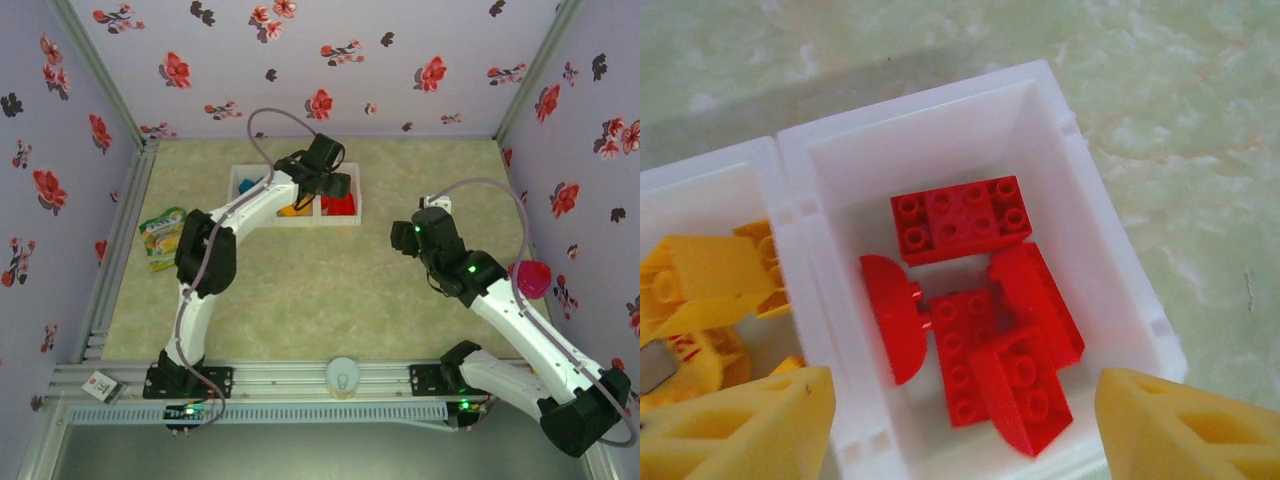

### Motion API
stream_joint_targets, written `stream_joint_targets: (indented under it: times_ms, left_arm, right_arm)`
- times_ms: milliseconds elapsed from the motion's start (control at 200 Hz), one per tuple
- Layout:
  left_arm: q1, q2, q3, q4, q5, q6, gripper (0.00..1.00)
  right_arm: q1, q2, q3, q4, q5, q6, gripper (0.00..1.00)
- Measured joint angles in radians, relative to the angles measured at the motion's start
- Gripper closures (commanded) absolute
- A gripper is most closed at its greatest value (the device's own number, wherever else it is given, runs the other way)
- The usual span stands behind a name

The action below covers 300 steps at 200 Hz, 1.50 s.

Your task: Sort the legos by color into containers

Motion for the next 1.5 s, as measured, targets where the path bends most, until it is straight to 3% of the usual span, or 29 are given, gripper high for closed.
stream_joint_targets:
  times_ms: [325, 635, 905, 1245, 1500]
  left_arm:
    - [0.0, -0.364, -0.202, 0.055, -0.076, 0.108, 0.14]
    - [0.027, -0.591, -0.37, 0.056, -0.22, 0.201, 0.0]
    - [0.161, -0.779, -0.475, 0.007, -0.299, 0.216, 0.0]
    - [0.348, -0.93, -0.52, -0.132, -0.329, 0.157, 0.0]
    - [0.568, -1.017, -0.853, 0.04, -0.342, 0.09, 0.0]
  right_arm:
    - [0.0, 0.016, 0.0, 0.002, 0.007, 0.001, 0.24]
    - [-0.011, 0.054, 0.021, 0.007, 0.031, -0.047, 0.0]
    - [-0.093, 0.174, 0.134, -0.009, -0.027, -0.108, 0.0]
    - [-0.235, 0.165, 0.2, -0.047, -0.048, -0.126, 0.0]
    - [-0.306, 0.151, 0.157, -0.027, 0.006, -0.153, 0.0]
